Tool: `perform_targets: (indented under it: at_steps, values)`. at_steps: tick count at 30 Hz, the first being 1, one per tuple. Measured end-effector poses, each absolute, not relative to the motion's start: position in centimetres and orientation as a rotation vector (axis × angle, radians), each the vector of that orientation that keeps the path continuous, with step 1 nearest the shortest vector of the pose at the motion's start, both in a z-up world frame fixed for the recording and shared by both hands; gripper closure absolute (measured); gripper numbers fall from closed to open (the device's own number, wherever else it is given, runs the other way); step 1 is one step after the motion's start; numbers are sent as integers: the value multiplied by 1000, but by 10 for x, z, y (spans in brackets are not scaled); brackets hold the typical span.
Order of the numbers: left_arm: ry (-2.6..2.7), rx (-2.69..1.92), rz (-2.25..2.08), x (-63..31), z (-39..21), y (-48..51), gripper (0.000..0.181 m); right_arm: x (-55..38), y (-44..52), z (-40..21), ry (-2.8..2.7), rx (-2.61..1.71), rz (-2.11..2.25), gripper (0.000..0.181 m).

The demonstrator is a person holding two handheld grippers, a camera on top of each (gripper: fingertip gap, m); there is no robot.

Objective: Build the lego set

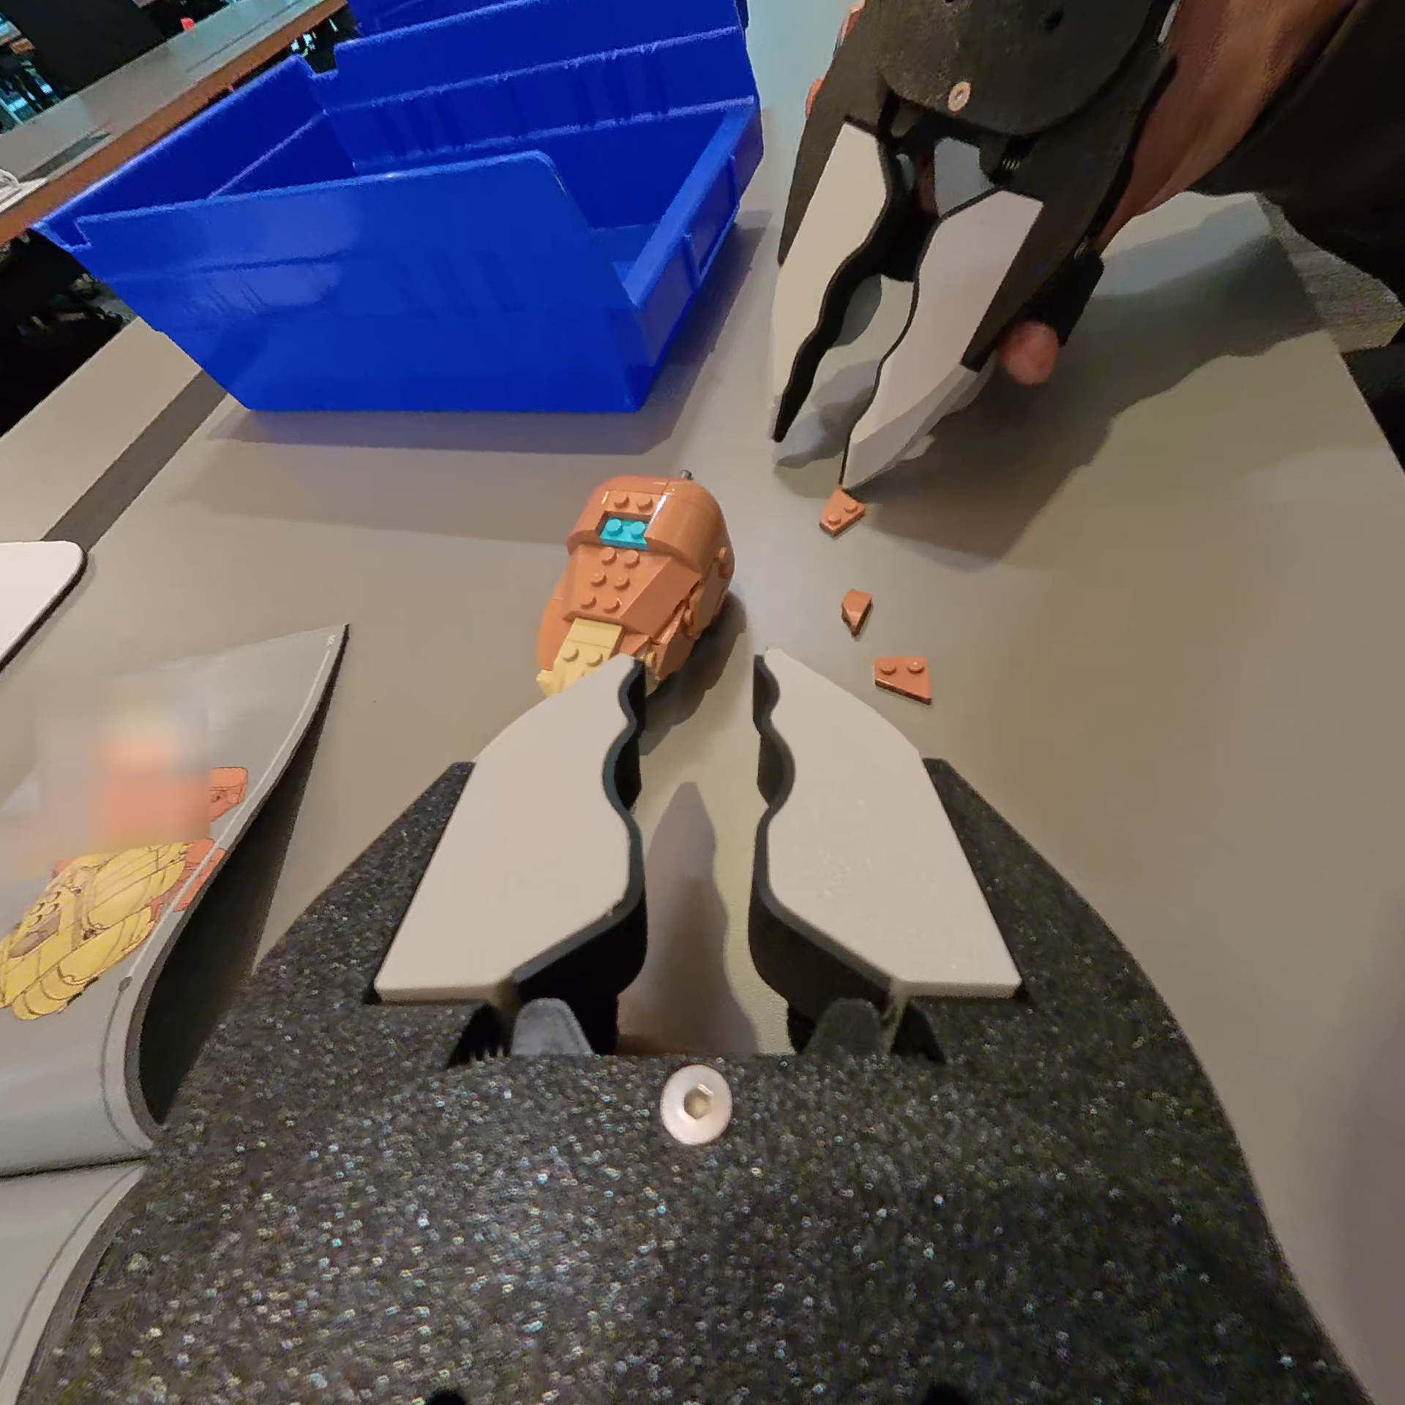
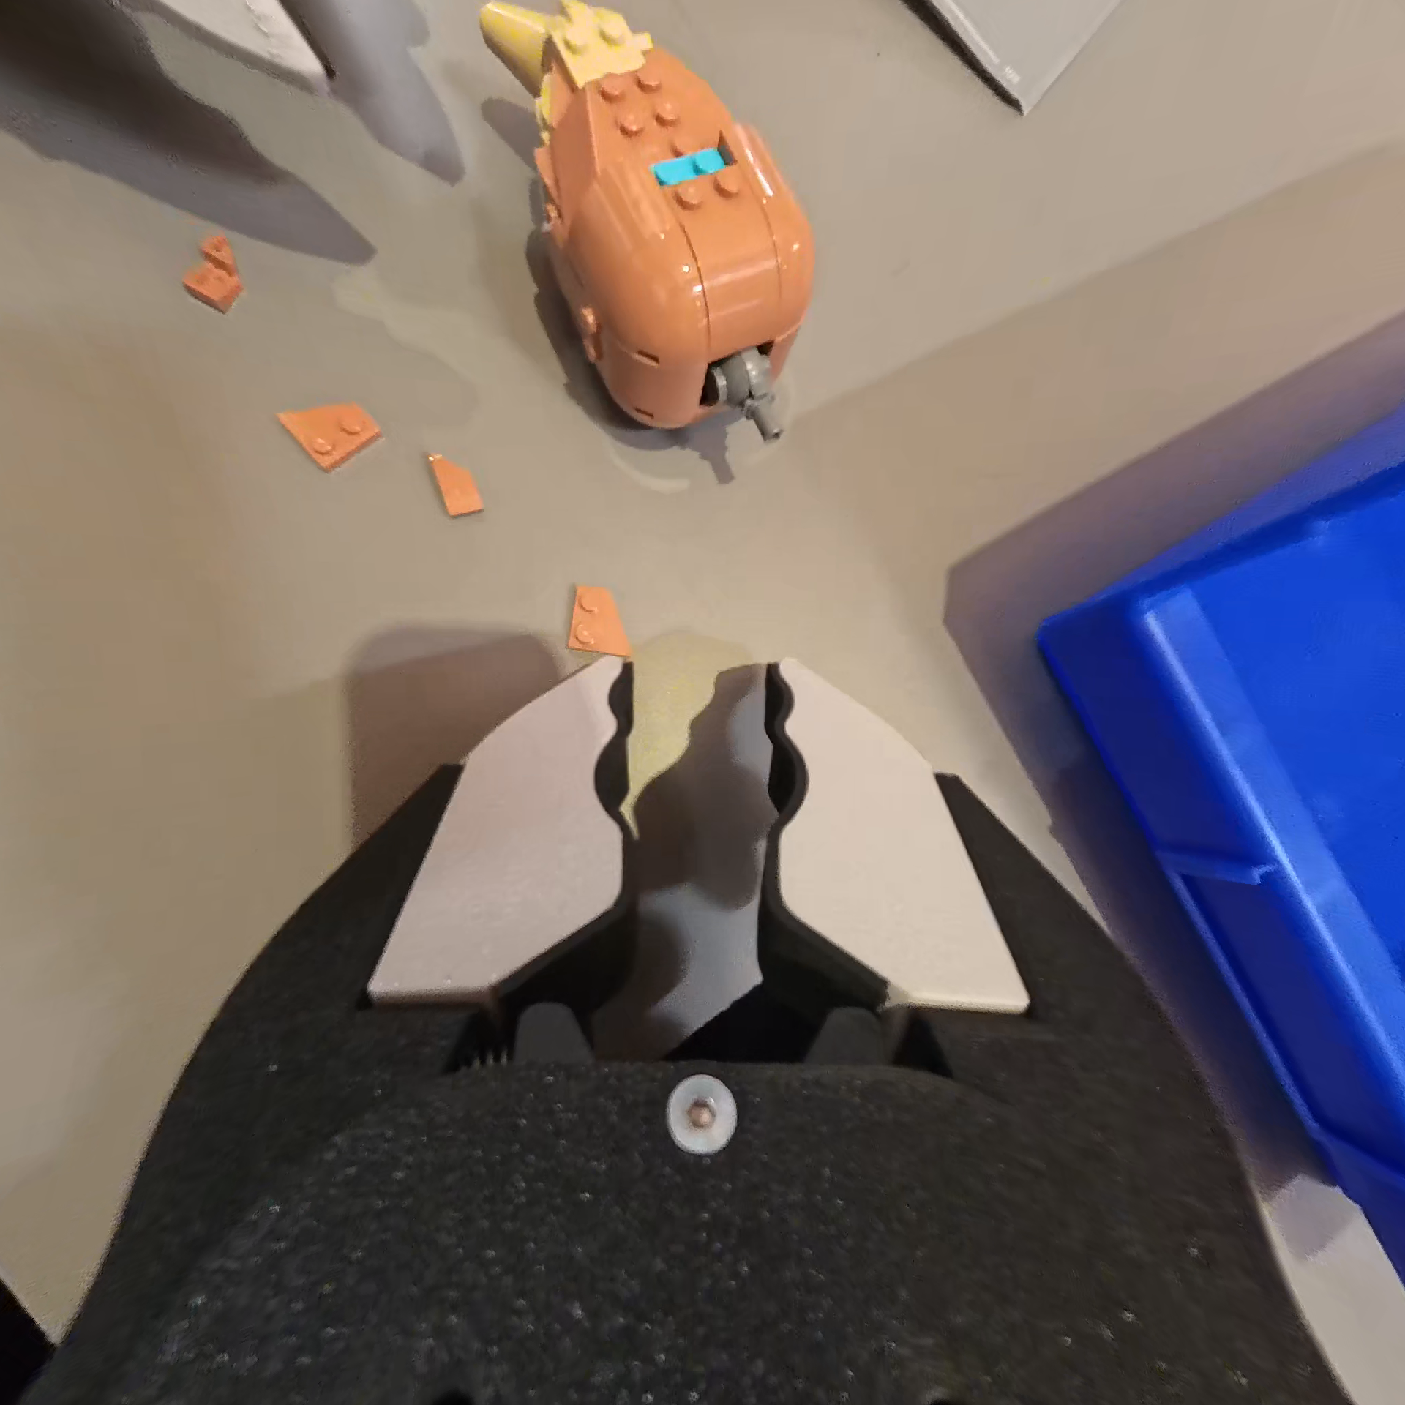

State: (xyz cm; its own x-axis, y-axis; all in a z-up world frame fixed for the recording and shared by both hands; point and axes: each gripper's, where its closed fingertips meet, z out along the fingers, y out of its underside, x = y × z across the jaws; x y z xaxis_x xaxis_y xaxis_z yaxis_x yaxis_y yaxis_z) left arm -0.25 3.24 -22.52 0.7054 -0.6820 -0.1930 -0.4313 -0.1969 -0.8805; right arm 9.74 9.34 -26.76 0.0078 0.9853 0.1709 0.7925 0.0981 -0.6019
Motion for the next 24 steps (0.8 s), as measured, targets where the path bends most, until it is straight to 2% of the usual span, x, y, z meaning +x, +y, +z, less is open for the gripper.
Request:
perform_targets:
  at_steps: [9,17,24]
  values:
    - [884,-1834,-281,0,-225,32,155,93,73,-269,-1832,-1775,567,149]
    - [884,-1838,-274,-1,-226,32,155,85,67,-271,-1886,-1762,575,168]
    - [897,-1835,-283,2,-227,31,155,84,71,-271,-1946,-1710,567,169]
